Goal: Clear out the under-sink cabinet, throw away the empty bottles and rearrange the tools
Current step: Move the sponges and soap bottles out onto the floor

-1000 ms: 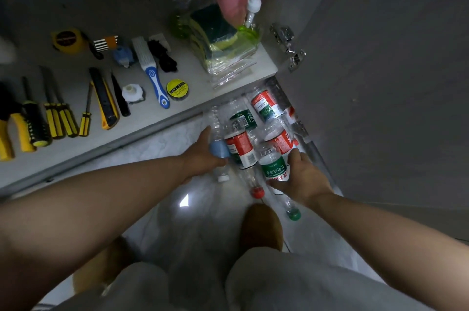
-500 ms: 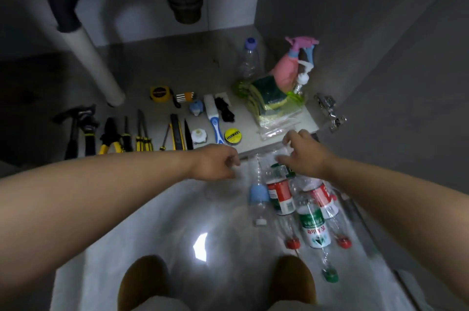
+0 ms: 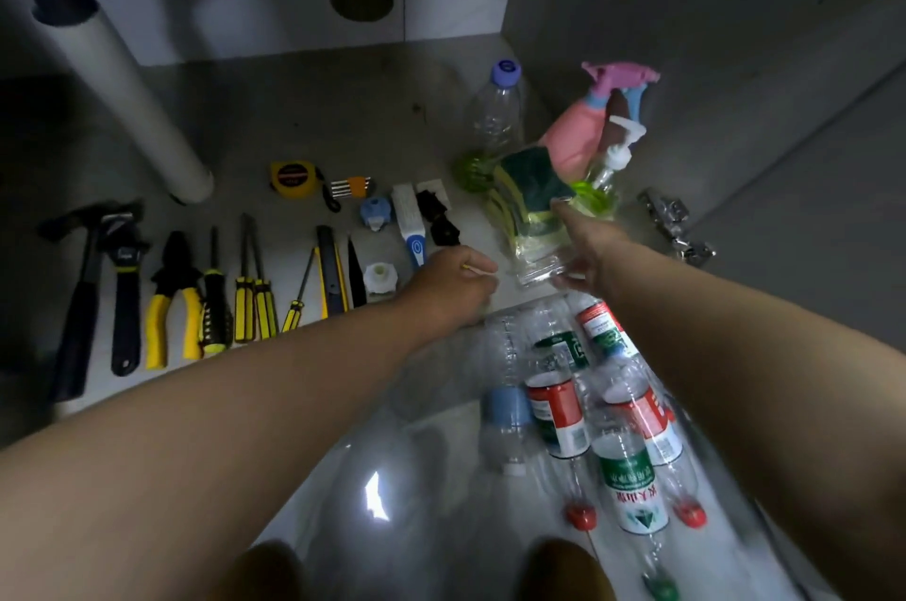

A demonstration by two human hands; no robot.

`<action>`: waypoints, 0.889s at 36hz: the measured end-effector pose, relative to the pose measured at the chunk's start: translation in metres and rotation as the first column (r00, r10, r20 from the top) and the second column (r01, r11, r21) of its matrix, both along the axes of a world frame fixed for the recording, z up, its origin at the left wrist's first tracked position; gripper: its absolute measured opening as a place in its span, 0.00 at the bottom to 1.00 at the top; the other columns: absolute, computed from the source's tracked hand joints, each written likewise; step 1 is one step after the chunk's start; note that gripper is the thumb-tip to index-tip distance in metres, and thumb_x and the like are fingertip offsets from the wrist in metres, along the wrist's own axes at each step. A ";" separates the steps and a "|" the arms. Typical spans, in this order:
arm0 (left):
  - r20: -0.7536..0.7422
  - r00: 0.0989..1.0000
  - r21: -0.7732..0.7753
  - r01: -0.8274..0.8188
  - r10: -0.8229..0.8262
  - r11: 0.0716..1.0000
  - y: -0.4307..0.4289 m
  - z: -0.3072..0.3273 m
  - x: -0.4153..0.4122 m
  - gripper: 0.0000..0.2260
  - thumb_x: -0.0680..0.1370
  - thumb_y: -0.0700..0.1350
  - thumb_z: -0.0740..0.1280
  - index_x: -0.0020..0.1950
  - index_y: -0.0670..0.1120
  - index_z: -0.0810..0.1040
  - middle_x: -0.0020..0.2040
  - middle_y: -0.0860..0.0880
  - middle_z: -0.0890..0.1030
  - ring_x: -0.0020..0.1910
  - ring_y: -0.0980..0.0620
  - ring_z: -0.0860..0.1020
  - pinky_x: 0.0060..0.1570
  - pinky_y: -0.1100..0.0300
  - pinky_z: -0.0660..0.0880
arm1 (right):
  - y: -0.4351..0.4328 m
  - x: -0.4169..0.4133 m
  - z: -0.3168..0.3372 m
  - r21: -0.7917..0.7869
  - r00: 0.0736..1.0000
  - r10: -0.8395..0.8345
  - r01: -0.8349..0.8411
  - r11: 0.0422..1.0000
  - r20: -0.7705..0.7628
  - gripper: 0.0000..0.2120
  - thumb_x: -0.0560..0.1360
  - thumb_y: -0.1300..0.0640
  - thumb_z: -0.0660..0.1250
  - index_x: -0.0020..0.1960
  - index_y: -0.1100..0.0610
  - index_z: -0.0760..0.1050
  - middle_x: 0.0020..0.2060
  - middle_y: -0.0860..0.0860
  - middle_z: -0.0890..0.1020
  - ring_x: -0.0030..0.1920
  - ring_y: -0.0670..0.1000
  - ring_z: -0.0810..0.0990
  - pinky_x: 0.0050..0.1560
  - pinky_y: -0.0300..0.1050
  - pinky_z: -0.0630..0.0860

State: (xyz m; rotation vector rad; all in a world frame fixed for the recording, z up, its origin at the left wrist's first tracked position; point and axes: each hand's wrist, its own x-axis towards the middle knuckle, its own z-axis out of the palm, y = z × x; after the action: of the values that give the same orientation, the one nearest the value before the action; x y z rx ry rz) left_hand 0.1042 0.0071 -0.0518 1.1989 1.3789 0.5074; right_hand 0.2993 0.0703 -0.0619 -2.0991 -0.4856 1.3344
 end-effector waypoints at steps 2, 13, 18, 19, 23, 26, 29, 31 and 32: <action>0.079 0.993 -0.086 -0.077 0.084 0.993 -0.003 -0.001 0.002 0.11 0.81 0.43 0.68 0.64 0.45 0.77 0.56 0.43 0.82 0.54 0.47 0.82 0.54 0.52 0.80 | 0.004 -0.003 -0.005 0.035 0.999 -0.007 0.008 0.999 -0.040 0.30 0.72 0.42 0.75 0.65 0.58 0.73 0.48 0.56 0.80 0.46 0.55 0.80 0.43 0.52 0.83; 0.253 0.957 -0.281 -0.071 0.145 0.957 -0.011 0.016 0.015 0.21 0.79 0.56 0.70 0.68 0.47 0.73 0.60 0.46 0.80 0.56 0.49 0.82 0.62 0.52 0.79 | -0.045 0.027 0.014 0.219 0.895 0.007 0.101 0.970 -0.445 0.12 0.75 0.60 0.73 0.55 0.65 0.78 0.45 0.60 0.86 0.45 0.56 0.87 0.50 0.52 0.84; 0.353 0.935 -0.387 0.174 -0.029 0.906 -0.031 0.024 0.025 0.39 0.70 0.70 0.70 0.77 0.55 0.66 0.70 0.45 0.75 0.64 0.42 0.79 0.67 0.45 0.75 | -0.090 0.030 0.033 0.294 0.809 0.182 -0.011 0.956 -0.559 0.19 0.77 0.62 0.70 0.64 0.71 0.74 0.49 0.62 0.83 0.45 0.56 0.85 0.54 0.51 0.83; 0.391 0.920 -0.364 0.169 -0.014 0.916 -0.036 0.023 0.028 0.39 0.70 0.69 0.72 0.76 0.55 0.68 0.66 0.48 0.78 0.62 0.43 0.81 0.66 0.43 0.75 | -0.098 0.029 0.033 0.302 0.784 0.231 -0.058 0.951 -0.577 0.21 0.77 0.62 0.70 0.66 0.71 0.73 0.52 0.62 0.83 0.48 0.57 0.84 0.57 0.52 0.82; 0.440 0.870 -0.271 -0.107 0.222 0.957 -0.060 0.010 0.035 0.42 0.68 0.63 0.78 0.76 0.53 0.64 0.63 0.54 0.82 0.62 0.49 0.82 0.62 0.45 0.79 | -0.127 0.030 0.025 0.248 0.616 0.395 -0.314 0.916 -0.681 0.22 0.76 0.61 0.72 0.68 0.60 0.72 0.60 0.62 0.81 0.59 0.60 0.82 0.60 0.57 0.80; 0.276 0.931 -0.187 -0.192 0.239 0.963 -0.083 -0.001 0.028 0.46 0.63 0.64 0.80 0.75 0.54 0.63 0.66 0.55 0.78 0.61 0.54 0.79 0.63 0.52 0.76 | -0.142 0.031 0.017 0.155 0.551 0.467 -0.518 0.841 -0.691 0.25 0.73 0.61 0.74 0.68 0.57 0.71 0.64 0.61 0.79 0.65 0.64 0.79 0.61 0.61 0.78; 0.185 0.964 -0.189 -0.158 0.193 0.969 -0.101 -0.021 0.013 0.29 0.65 0.59 0.79 0.60 0.59 0.71 0.52 0.57 0.84 0.46 0.60 0.84 0.46 0.60 0.79 | -0.150 0.030 0.011 0.028 0.561 0.534 -0.672 0.740 -0.633 0.27 0.70 0.61 0.74 0.68 0.61 0.72 0.63 0.63 0.80 0.64 0.64 0.79 0.66 0.66 0.73; 0.134 0.982 -0.201 -0.104 0.132 0.974 -0.110 -0.031 0.001 0.24 0.67 0.57 0.78 0.58 0.58 0.71 0.50 0.57 0.83 0.46 0.59 0.83 0.44 0.62 0.78 | -0.152 0.026 0.007 -0.034 0.572 0.548 -0.710 0.703 -0.610 0.31 0.68 0.61 0.75 0.69 0.62 0.70 0.64 0.63 0.79 0.65 0.64 0.78 0.67 0.67 0.72; 0.114 0.989 -0.215 -0.073 0.099 0.974 -0.113 -0.033 -0.004 0.24 0.69 0.56 0.78 0.60 0.57 0.72 0.52 0.55 0.83 0.49 0.57 0.83 0.47 0.60 0.79 | -0.153 0.023 0.005 -0.044 0.568 0.559 -0.724 0.688 -0.605 0.32 0.68 0.62 0.75 0.70 0.61 0.69 0.65 0.62 0.78 0.65 0.64 0.78 0.66 0.67 0.73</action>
State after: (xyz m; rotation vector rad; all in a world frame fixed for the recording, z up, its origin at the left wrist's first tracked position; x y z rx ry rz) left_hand 0.1003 -0.1060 -0.0852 0.9243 1.3464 0.4758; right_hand 0.3223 -0.0822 -0.0566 -1.6291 -0.9082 2.4927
